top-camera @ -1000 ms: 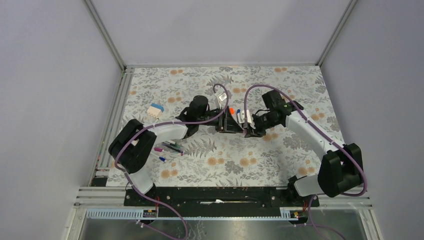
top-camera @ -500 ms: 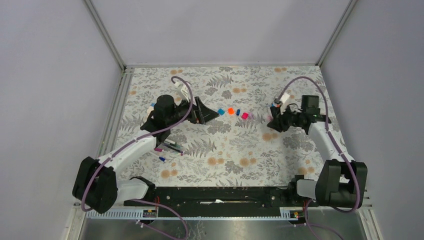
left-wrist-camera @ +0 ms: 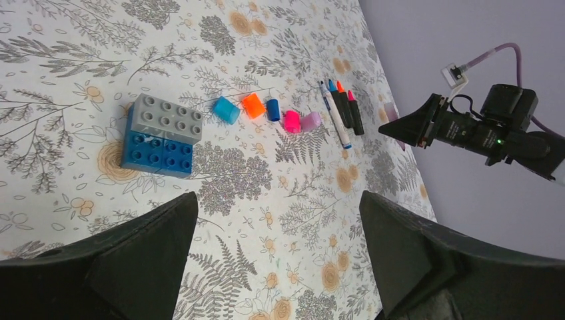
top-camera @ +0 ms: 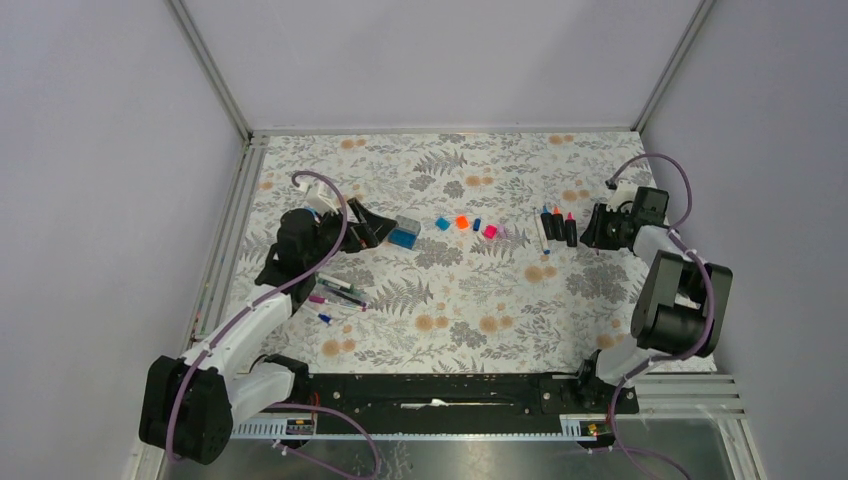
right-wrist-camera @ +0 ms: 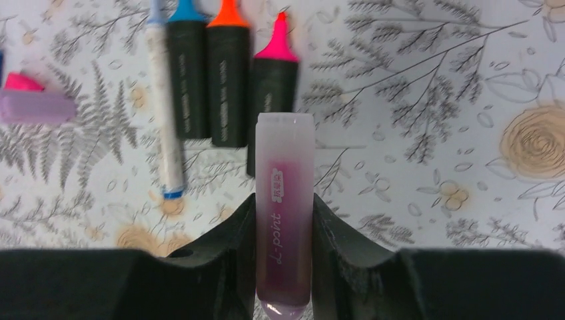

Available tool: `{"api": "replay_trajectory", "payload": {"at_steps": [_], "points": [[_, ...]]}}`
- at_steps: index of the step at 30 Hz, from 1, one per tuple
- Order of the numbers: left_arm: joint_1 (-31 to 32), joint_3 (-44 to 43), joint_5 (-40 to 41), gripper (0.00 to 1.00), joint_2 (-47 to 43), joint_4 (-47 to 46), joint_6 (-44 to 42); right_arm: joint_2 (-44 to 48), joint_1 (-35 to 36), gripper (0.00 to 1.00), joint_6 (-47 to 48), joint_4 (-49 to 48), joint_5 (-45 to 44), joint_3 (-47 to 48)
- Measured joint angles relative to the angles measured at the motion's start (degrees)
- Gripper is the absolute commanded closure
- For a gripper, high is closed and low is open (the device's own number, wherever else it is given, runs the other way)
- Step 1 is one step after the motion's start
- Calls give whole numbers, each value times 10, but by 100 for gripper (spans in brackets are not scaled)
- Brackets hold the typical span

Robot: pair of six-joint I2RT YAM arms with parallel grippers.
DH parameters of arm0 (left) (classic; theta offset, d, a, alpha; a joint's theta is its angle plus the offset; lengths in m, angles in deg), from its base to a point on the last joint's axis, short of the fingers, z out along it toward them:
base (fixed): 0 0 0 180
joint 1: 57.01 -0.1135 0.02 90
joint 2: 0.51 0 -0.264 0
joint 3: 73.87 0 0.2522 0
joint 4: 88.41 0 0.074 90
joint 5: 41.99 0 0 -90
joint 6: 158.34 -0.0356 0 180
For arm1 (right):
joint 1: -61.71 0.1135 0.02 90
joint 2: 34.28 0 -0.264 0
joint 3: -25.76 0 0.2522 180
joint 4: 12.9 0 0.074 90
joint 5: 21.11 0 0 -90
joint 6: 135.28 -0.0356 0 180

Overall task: Open the pen caps
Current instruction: Place the pen at the center of the board.

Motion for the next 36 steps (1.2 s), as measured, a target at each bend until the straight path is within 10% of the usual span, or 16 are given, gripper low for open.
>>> {"api": "replay_trajectory", "payload": {"at_steps": [14,36], "points": [[-16,8,5,2,-20,10,-2,-179,-2,69,-14,38,-40,160],[-18,16,4,1,-15,2,0,-192,-2,51,-12,54,-21,167]]}}
